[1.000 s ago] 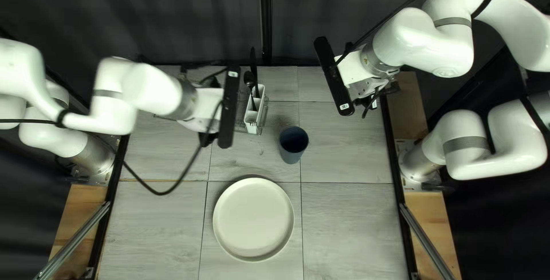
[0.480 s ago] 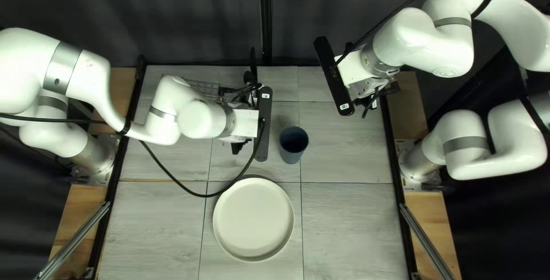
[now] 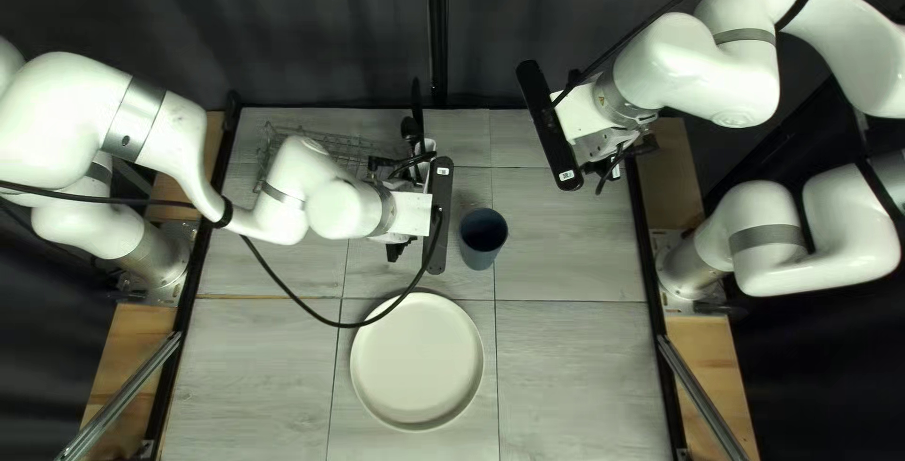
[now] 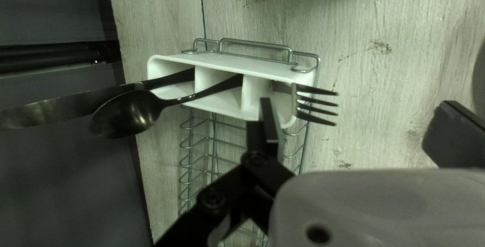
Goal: Pick up and place plate onto table. Place down one fork to the left of the plate. Place spoon and knife to the right of the plate. Place cup above the knife and spoon
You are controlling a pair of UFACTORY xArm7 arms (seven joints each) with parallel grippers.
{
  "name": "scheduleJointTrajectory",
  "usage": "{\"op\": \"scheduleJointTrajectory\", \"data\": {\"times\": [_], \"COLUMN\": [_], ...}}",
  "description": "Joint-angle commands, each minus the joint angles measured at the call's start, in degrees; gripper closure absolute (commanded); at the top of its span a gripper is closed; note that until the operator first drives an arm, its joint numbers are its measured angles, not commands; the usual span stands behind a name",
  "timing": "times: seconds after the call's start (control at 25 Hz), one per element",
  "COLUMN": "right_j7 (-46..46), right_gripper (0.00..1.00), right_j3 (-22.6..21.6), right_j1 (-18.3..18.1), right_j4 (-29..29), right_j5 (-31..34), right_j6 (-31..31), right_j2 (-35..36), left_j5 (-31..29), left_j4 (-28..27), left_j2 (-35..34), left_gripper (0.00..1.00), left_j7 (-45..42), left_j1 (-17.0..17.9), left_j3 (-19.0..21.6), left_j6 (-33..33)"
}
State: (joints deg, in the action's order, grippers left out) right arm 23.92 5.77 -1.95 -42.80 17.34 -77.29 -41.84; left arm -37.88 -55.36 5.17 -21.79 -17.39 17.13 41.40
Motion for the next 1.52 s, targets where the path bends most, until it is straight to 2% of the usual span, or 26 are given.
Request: {"op": "scheduleJointTrajectory", "data": {"times": [0.04,0.48,0.52,0.56,0.6,0.64,1.08,1.52], "right_j7": [0.0,0.0,0.0,0.0,0.0,0.0,0.0,0.0], "right_gripper": [0.0,0.0,0.0,0.0,0.0,0.0,0.0,0.0], "right_j3": [0.0,0.0,0.0,0.0,0.0,0.0,0.0,0.0], "right_j1": [0.0,0.0,0.0,0.0,0.0,0.0,0.0,0.0], "right_j4": [0.0,0.0,0.0,0.0,0.0,0.0,0.0,0.0], "right_j5": [0.0,0.0,0.0,0.0,0.0,0.0,0.0,0.0], "right_j6": [0.0,0.0,0.0,0.0,0.0,0.0,0.0,0.0], "right_j2": [0.0,0.0,0.0,0.0,0.0,0.0,0.0,0.0], "left_j5": [-0.1,0.4,0.2,0.1,0.1,0.3,1.5,8.0], "left_j4": [-0.1,1.7,1.6,1.5,1.7,1.9,1.7,-3.0], "left_j2": [0.2,0.4,0.9,1.1,1.1,1.0,0.6,-8.9], "left_gripper": [0.0,0.0,0.12,0.38,0.86,1.0,1.0,1.0], "left_j7": [0.4,1.9,2.0,2.0,2.2,2.5,3.1,6.1], "left_j1": [-0.3,-1.5,-1.7,-1.8,-1.9,-2.0,-2.3,-0.5], "left_j3": [-0.3,-1.0,-1.2,-1.2,-1.3,-1.4,-1.4,0.4], "left_j6": [-0.6,-4.4,-4.9,-5.1,-5.4,-5.6,-5.6,7.7]}}
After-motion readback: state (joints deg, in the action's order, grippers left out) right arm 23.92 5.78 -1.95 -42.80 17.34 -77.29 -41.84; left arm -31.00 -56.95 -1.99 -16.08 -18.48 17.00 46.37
